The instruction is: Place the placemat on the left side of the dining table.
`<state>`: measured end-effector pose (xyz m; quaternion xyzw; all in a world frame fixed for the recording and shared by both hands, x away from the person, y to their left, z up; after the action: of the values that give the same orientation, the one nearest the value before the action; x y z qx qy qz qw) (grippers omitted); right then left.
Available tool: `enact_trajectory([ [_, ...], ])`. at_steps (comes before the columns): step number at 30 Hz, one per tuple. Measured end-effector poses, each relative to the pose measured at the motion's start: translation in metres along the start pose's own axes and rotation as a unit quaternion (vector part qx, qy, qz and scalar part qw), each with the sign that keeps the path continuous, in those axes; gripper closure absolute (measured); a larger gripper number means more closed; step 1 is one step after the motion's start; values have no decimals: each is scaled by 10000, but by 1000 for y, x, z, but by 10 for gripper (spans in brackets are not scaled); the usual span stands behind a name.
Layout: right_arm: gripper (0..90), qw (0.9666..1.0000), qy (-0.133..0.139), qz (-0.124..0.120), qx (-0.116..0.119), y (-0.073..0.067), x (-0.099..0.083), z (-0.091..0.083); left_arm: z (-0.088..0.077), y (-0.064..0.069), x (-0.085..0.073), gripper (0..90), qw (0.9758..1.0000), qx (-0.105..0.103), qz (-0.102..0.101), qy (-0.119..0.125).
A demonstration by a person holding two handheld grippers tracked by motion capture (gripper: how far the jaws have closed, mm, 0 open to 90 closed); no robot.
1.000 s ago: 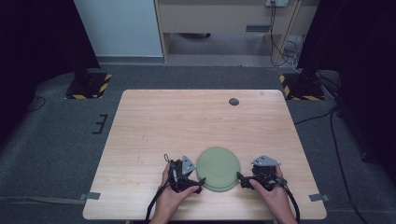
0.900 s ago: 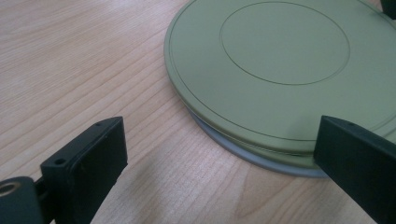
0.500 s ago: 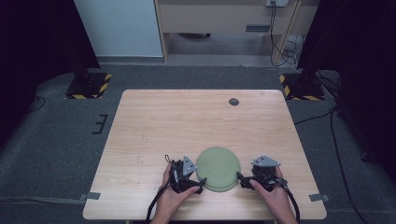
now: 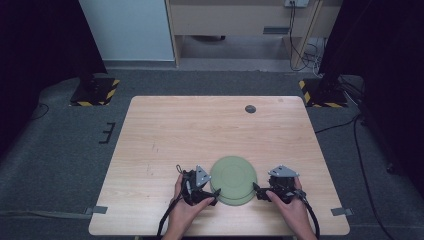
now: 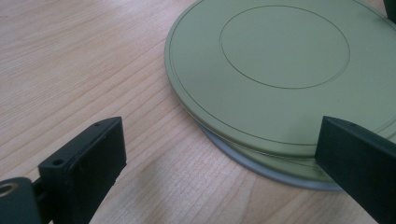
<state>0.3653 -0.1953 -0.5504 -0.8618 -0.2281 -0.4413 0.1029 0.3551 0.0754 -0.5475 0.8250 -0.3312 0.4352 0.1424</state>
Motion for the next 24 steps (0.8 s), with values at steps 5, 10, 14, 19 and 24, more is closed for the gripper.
enact_trajectory([
  [5,21,10000,5,12,-40,0,1,1,1,-2,0,14,10000,52,-28,10],
  [10,18,10000,18,25,-86,1,1,3,2,-3,2,12,9999,138,-13,14],
  [14,32,10000,12,52,-58,1,1,2,1,-1,2,28,9999,133,32,57],
  [19,36,10000,-25,31,10,-1,1,1,-2,-1,4,38,9999,92,23,111],
  [24,29,10000,-26,13,51,-2,1,1,2,0,3,35,9999,121,53,44],
])
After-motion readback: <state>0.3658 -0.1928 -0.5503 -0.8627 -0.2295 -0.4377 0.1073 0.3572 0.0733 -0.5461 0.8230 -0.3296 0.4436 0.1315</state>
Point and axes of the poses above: each handheld gripper's, and its own axes: z roughly forward along the jaws, x roughly out of its top, y roughly to its right, the point moved 3 cm from there along z, roughly forward along the jaws, and after that the axes turned 5 degrees about y, right-handed, at the moved point
